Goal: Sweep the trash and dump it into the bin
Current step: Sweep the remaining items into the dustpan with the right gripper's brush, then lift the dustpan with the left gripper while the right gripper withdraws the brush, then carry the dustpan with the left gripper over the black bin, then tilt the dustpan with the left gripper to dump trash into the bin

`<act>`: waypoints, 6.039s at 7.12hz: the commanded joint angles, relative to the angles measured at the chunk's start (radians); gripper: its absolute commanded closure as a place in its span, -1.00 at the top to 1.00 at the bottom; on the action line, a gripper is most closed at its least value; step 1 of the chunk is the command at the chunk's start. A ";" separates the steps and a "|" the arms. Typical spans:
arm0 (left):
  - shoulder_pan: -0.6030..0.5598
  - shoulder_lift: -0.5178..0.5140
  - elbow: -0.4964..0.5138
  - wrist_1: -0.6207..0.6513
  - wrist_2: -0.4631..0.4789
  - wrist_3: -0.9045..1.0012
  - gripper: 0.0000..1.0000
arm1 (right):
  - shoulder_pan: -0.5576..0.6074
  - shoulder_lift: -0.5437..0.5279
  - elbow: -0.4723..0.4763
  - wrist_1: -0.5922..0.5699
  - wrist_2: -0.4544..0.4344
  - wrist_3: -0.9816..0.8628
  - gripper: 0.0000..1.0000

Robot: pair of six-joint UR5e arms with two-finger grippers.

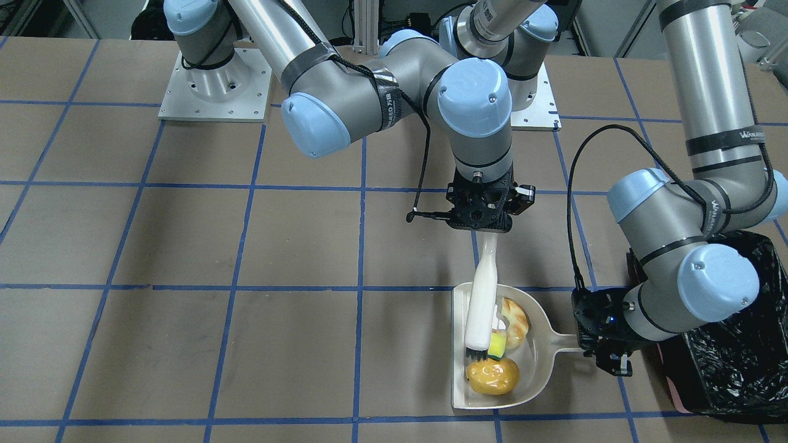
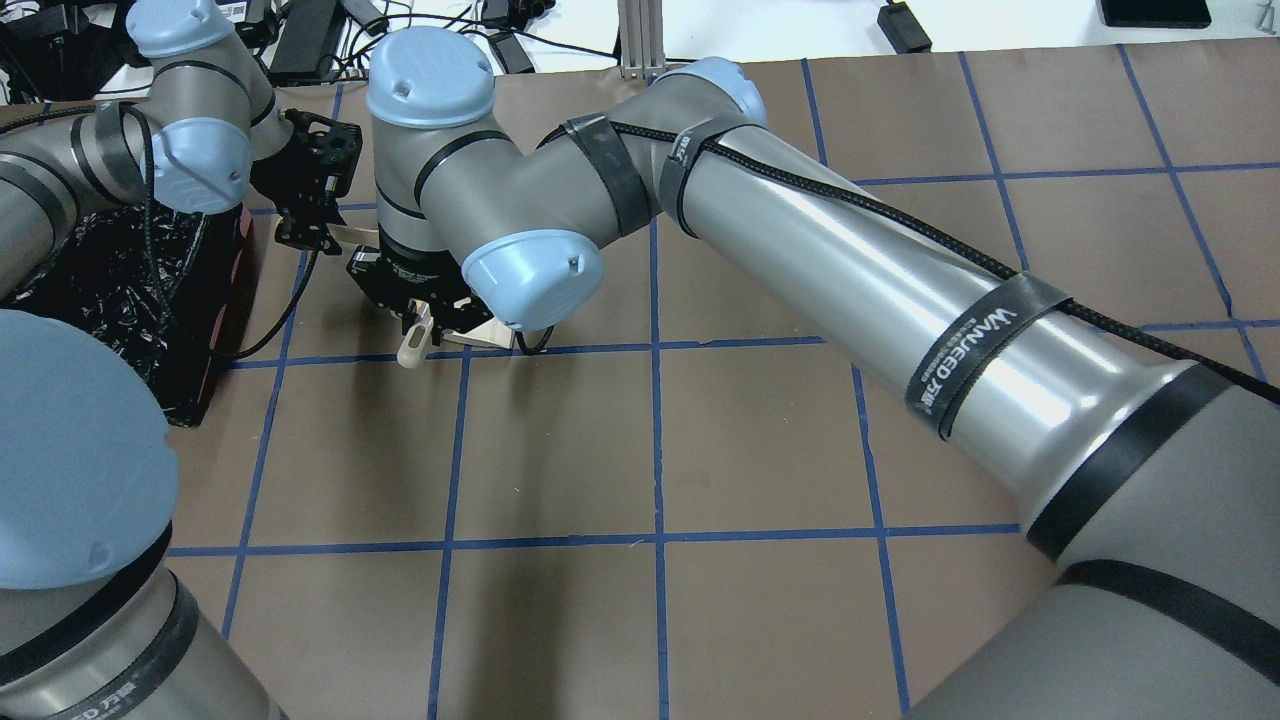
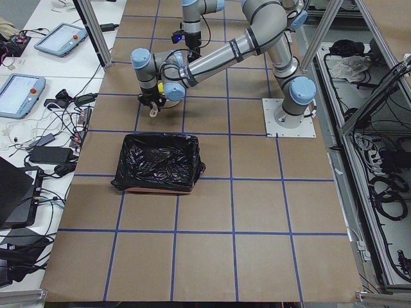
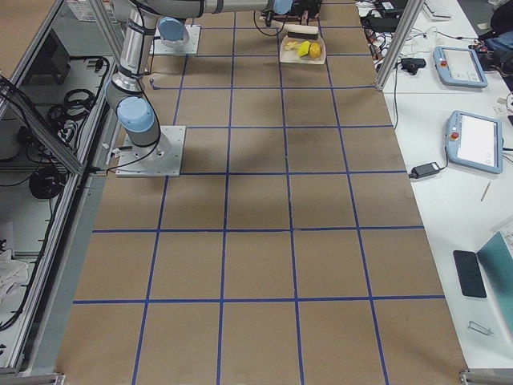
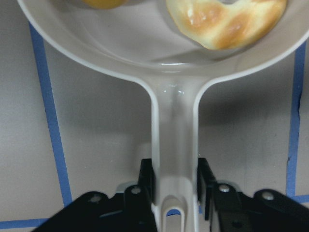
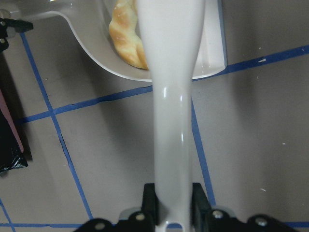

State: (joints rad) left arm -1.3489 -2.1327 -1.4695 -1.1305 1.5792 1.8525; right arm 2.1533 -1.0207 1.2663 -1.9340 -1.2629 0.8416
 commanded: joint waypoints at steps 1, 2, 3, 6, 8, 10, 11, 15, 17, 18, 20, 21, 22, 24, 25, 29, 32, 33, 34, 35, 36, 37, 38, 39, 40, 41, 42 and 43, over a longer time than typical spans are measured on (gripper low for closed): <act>0.004 0.008 0.000 0.005 -0.011 0.001 -1.00 | -0.094 -0.073 0.011 0.181 -0.053 -0.152 -1.00; 0.017 0.011 0.000 0.005 -0.051 0.001 -1.00 | -0.148 -0.093 0.015 0.244 -0.108 -0.245 -1.00; 0.025 0.011 -0.002 0.005 -0.080 0.004 -1.00 | -0.208 -0.114 0.016 0.288 -0.151 -0.321 -1.00; 0.060 0.046 0.002 -0.024 -0.071 -0.007 -1.00 | -0.443 -0.208 0.074 0.336 -0.237 -0.658 -1.00; 0.102 0.106 0.018 -0.134 -0.064 -0.012 -1.00 | -0.615 -0.265 0.148 0.334 -0.301 -0.878 -1.00; 0.163 0.174 0.031 -0.217 -0.061 -0.006 -1.00 | -0.738 -0.272 0.163 0.336 -0.401 -1.088 -1.00; 0.215 0.200 0.040 -0.244 -0.051 0.003 -1.00 | -0.797 -0.272 0.165 0.334 -0.402 -1.140 -1.00; 0.384 0.195 0.142 -0.365 -0.054 0.101 -1.00 | -0.834 -0.271 0.261 0.282 -0.402 -1.188 -1.00; 0.476 0.182 0.173 -0.373 -0.033 0.209 -1.00 | -0.857 -0.268 0.324 0.216 -0.402 -1.217 -1.00; 0.506 0.180 0.192 -0.373 -0.007 0.249 -1.00 | -0.900 -0.268 0.347 0.205 -0.400 -1.222 -1.00; 0.540 0.172 0.228 -0.370 0.065 0.332 -1.00 | -0.944 -0.259 0.370 0.171 -0.392 -1.289 -1.00; 0.547 0.174 0.232 -0.374 0.138 0.364 -1.00 | -0.944 -0.256 0.387 0.168 -0.386 -1.288 -1.00; 0.585 0.160 0.232 -0.365 0.146 0.458 -1.00 | -0.944 -0.245 0.406 0.126 -0.386 -1.285 -1.00; 0.599 0.145 0.232 -0.362 0.192 0.490 -1.00 | -0.944 -0.213 0.410 0.095 -0.392 -1.262 -1.00; 0.599 0.140 0.233 -0.335 0.205 0.538 -1.00 | -0.944 -0.208 0.412 0.096 -0.388 -1.221 -1.00; 0.568 0.103 0.290 -0.302 0.323 0.557 -1.00 | -0.944 -0.185 0.413 0.099 -0.388 -1.217 -1.00; 0.501 0.088 0.295 -0.267 0.435 0.573 -1.00 | -0.944 -0.187 0.446 0.067 -0.401 -1.220 -1.00; 0.501 0.068 0.293 -0.208 0.435 0.624 -1.00 | -0.946 -0.187 0.444 0.066 -0.402 -1.225 -1.00; 0.494 0.065 0.295 -0.201 0.435 0.654 -1.00 | -0.946 -0.187 0.444 0.066 -0.402 -1.224 -1.00; 0.481 0.063 0.295 -0.193 0.436 0.678 -1.00 | -0.949 -0.185 0.444 0.056 -0.402 -1.227 -1.00; 0.476 0.063 0.295 -0.189 0.455 0.695 -1.00 | -0.949 -0.185 0.446 0.055 -0.403 -1.227 -1.00; 0.471 0.062 0.295 -0.187 0.476 0.697 -1.00 | -0.949 -0.182 0.446 0.055 -0.403 -1.227 -1.00; 0.467 0.062 0.296 -0.170 0.516 0.709 -1.00 | -0.949 -0.171 0.446 0.055 -0.403 -1.227 -1.00; 0.453 0.057 0.296 -0.114 0.542 0.749 -1.00 | -0.949 -0.168 0.446 0.056 -0.405 -1.224 -1.00; 0.444 0.050 0.296 -0.107 0.553 0.749 -1.00 | -0.949 -0.168 0.446 0.055 -0.405 -1.222 -0.92; 0.439 0.047 0.296 -0.079 0.553 0.752 -1.00 | -0.949 -0.168 0.446 0.055 -0.406 -1.219 -0.55; 0.429 0.043 0.296 -0.055 0.562 0.772 -1.00 | -0.949 -0.168 0.446 0.055 -0.415 -1.219 -0.36; 0.419 0.042 0.296 -0.051 0.568 0.774 -1.00 | -0.949 -0.168 0.446 0.053 -0.417 -1.217 -0.36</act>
State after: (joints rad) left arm -0.9181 -2.0880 -1.1735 -1.1961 2.1391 2.6177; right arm 1.2042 -1.1890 1.7119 -1.8795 -1.6753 -0.3775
